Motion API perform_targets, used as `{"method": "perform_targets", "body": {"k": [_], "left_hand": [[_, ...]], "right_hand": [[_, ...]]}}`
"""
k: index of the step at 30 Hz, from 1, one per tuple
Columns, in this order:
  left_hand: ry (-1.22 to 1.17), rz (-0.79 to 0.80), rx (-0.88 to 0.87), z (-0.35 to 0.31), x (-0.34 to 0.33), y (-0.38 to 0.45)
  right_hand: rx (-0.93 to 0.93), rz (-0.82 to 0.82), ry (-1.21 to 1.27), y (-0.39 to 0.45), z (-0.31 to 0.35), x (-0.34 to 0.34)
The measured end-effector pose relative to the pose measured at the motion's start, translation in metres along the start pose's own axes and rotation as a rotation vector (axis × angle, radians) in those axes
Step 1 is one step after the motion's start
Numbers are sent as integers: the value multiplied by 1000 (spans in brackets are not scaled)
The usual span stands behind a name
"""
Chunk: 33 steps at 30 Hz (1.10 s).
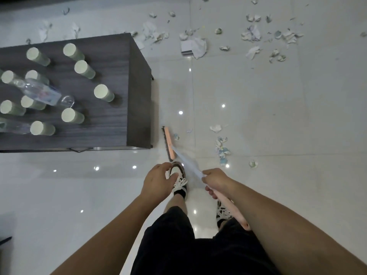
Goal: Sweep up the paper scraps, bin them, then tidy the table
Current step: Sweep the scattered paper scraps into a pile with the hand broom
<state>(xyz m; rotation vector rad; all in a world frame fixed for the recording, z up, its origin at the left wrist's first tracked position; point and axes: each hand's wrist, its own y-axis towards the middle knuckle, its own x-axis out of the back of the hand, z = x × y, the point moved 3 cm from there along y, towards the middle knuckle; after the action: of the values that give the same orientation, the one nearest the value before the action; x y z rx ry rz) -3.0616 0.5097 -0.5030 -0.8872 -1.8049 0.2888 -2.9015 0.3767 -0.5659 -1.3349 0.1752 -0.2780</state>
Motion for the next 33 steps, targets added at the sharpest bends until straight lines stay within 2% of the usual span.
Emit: {"method": "perform_targets", "body": {"k": [6,15,23,26,33], "left_hand": [[0,70,-60,9,32,58],[164,284,-392,-85,33,123],[486,534,-657,-176,-15,109],[579,550,-731,-211,-33,100],[642,565,-832,-258,-45,109]], "right_hand": [[-88,-199,182,-2,2,44],[-168,-381,438,-40,17,41],[-192,-562,782,-93,-43,57],[-212,-642,845,-100,-64,67],[-376,-661,972,-86,-81,94]]}}
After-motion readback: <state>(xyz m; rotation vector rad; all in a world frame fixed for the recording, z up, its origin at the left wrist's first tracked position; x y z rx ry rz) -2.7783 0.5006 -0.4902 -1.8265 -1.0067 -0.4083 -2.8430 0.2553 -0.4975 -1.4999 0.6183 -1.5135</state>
